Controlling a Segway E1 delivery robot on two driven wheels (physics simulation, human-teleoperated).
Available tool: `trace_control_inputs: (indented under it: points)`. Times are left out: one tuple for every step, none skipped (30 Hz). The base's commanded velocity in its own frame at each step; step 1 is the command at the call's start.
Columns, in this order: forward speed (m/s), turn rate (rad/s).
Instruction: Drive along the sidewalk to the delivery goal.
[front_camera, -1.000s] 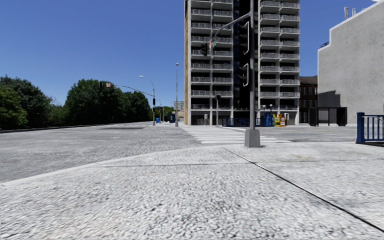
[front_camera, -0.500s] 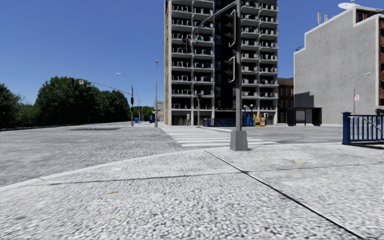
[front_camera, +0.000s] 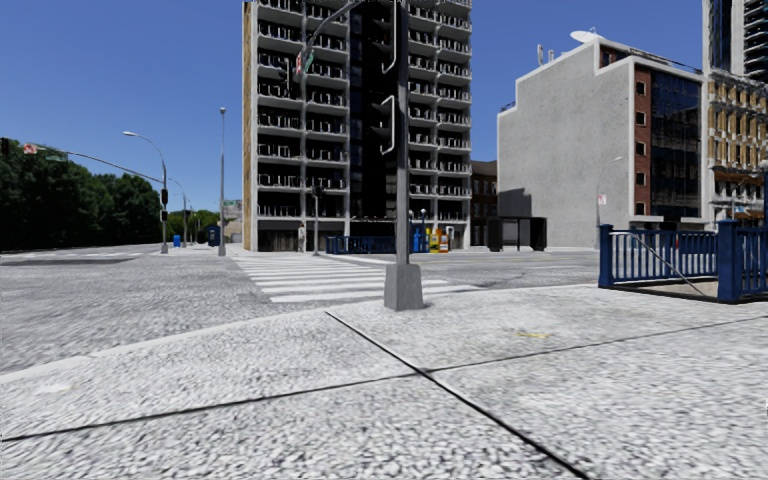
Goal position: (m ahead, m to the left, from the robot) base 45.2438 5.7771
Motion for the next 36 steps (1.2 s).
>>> trace_control_inputs:
  points:
    - [1.45, -0.52]
    - [1.45, -0.52]
    - [1.45, -0.52]
    - [1.45, -0.52]
    - [1.45, -0.52]
    - [1.45, -0.53]
    - [1.45, -0.53]
    - [1.45, -0.53]
    - [1.45, -0.53]
    - [1.45, -0.53]
    - [1.45, -0.53]
    - [1.45, -0.53]
    - [1.45, -0.53]
    - [1.45, -0.54]
    - [1.45, -0.55]
    - [1.45, -0.57]
    - [1.45, -0.57]
    - [1.45, -0.58]
    - [1.45, -0.59]
    - [1.45, -0.59]
    - [1.45, -0.60]
    - [1.45, -0.60]
    - [1.45, -0.60]
    - [1.45, -0.60]
    - [1.45, -0.60]
    - [1.45, -0.60]
    - [1.45, -0.60]
    - [1.45, -0.60]
    - [1.45, -0.60]
    - [1.45, -0.60]
    - [1.45, -0.60]
    - [1.45, -0.60]
    - [1.45, -0.60]
    - [1.45, -0.60]
    - [1.45, -0.59]
    - [1.45, -0.11]
